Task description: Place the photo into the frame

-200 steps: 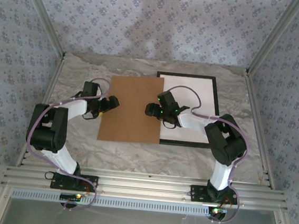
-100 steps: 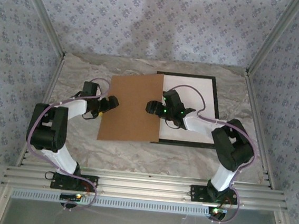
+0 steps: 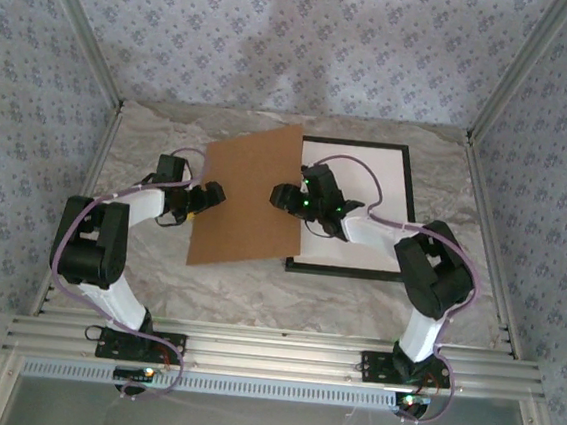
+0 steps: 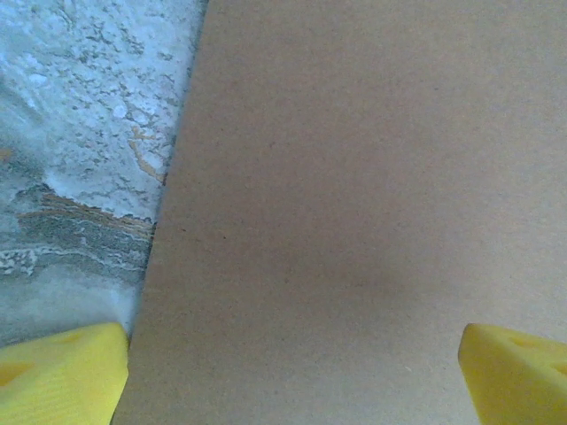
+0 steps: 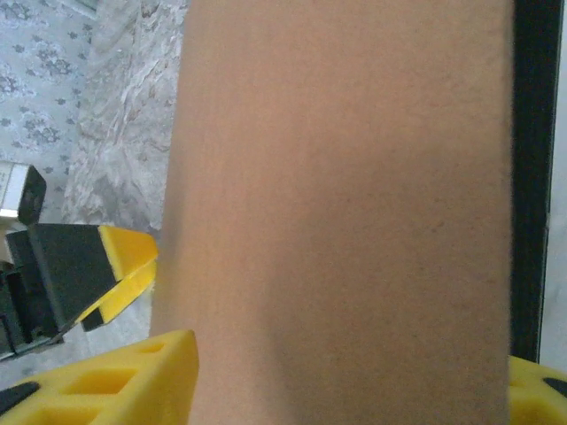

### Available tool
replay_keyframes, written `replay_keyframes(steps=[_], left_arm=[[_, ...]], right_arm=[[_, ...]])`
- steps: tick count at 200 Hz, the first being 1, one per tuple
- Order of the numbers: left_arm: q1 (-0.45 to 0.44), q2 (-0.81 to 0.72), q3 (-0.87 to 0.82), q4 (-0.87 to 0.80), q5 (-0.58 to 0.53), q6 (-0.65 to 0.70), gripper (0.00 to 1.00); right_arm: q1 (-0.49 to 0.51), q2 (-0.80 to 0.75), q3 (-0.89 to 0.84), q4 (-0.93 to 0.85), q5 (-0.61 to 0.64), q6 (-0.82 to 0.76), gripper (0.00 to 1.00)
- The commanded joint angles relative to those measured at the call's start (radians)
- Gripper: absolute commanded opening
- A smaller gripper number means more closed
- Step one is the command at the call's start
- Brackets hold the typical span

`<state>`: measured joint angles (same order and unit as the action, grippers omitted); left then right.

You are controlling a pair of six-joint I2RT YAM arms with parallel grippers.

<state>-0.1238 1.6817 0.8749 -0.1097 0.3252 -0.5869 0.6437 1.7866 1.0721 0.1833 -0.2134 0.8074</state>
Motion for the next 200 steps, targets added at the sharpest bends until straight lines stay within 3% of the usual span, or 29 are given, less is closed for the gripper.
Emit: replay_keyframes(steps=[1,47,82,136,159,200], left_arm=[[-0.021,0.047,-0.029,-0.061,0.101,-0.008,0.96],[-0.020,0.043,-0.029,-0.063,0.098,-0.009,0.96],[-0.022,0.022,-0.009,-0.090,0.089,-0.003,0.96],[-0.067,-0.048,0.099,-0.203,0.000,0.037,0.96],[-0.140,-0.043,0.177,-0.259,-0.062,0.065,0.96],[-0.298,0.044,0.349,-0.334,-0.181,0.113,0.95]], right_arm=[[0.047,0.000,0.020,0.121,-0.191,0.045,0.51],[0.003,-0.050,-0.024,0.125,-0.212,0.060,0.30],[-0.066,-0.091,-0.038,0.106,-0.266,0.052,0.00],[-0.278,-0.276,0.040,-0.138,-0.366,-0.091,0.00],[-0.384,-0.384,0.096,-0.276,-0.367,-0.150,0.00],[-0.575,-0.612,0.111,-0.342,-0.289,-0.212,0.00]])
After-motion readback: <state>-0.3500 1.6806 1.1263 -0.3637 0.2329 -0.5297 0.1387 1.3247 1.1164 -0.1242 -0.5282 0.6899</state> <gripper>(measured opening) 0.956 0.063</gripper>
